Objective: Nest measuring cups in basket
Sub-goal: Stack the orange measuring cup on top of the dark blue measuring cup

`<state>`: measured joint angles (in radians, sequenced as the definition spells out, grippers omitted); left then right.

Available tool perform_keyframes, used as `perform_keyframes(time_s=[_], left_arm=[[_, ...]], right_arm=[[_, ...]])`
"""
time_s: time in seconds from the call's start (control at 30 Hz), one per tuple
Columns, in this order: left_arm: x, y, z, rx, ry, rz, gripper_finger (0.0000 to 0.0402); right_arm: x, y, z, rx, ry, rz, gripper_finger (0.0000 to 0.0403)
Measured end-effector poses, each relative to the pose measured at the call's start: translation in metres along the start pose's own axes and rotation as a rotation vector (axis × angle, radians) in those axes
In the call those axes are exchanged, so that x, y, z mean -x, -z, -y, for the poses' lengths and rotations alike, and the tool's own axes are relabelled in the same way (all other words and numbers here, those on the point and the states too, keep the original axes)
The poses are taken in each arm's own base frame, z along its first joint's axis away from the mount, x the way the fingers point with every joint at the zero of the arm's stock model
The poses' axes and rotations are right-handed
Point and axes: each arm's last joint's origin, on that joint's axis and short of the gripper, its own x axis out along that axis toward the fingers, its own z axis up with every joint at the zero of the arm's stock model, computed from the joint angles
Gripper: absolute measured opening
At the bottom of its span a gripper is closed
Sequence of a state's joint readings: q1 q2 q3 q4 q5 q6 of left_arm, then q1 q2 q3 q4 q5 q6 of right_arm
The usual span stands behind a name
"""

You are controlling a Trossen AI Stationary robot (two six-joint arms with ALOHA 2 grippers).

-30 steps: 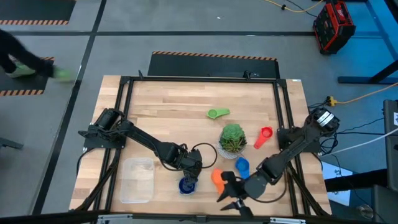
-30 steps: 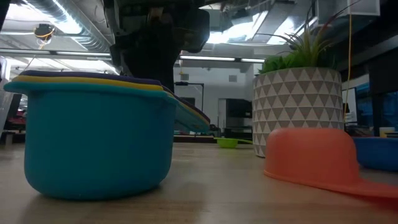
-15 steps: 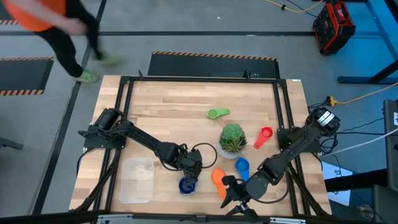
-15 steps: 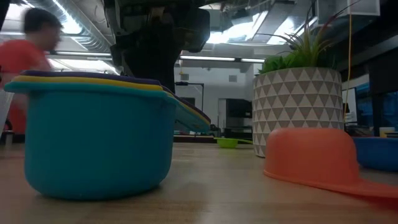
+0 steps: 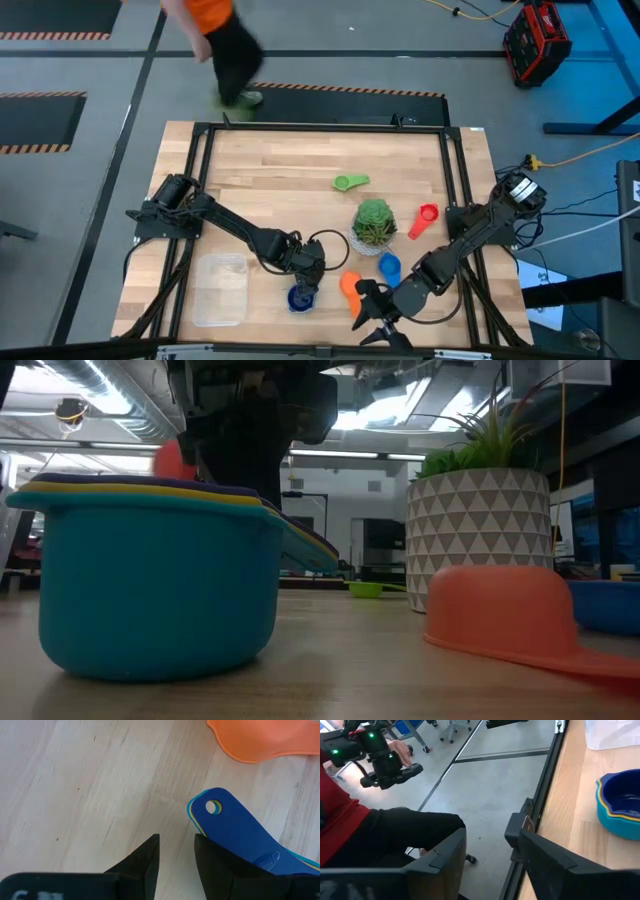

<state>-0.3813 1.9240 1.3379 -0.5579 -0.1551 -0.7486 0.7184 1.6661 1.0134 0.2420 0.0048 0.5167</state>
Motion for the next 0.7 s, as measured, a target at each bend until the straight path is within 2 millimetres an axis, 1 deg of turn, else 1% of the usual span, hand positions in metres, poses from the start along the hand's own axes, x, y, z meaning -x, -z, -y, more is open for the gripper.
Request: perform_keyframes(time_s=[0.17,0.3,0.53,0.6,0.7], left_arm=[[0.0000,0.0001,0.0000,0.000,0.000,0.000,0.0115],[0.0000,0.0001,-0.0001,0.000,0.000,0.000,0.0115],[0.0000,0.0001,-0.0001,0.000,-0.001,0.000,0.0115],[0.0000,-0.0001,-0.0001,0.000,-0.001,0.001,0.0115],[0.0000,-0.0002,-0.0004,0.000,-0.008,0.007,0.0115]], right_arm=[[0.0000,-0.0029,0.0053,-0.033,0.013,0.007,0.0246],[0.0000,-0.0032,0.0056,-0.009,0.017,0.010,0.0282],[0.0000,-0.0031,0.0054,-0.016,0.013,0.008,0.0285],[-0.0001,-0.0027,0.0048,-0.080,0.010,0.007,0.0285],[0.0002,-0.0023,0.0035,-0.232,-0.029,-0.019,0.0284]])
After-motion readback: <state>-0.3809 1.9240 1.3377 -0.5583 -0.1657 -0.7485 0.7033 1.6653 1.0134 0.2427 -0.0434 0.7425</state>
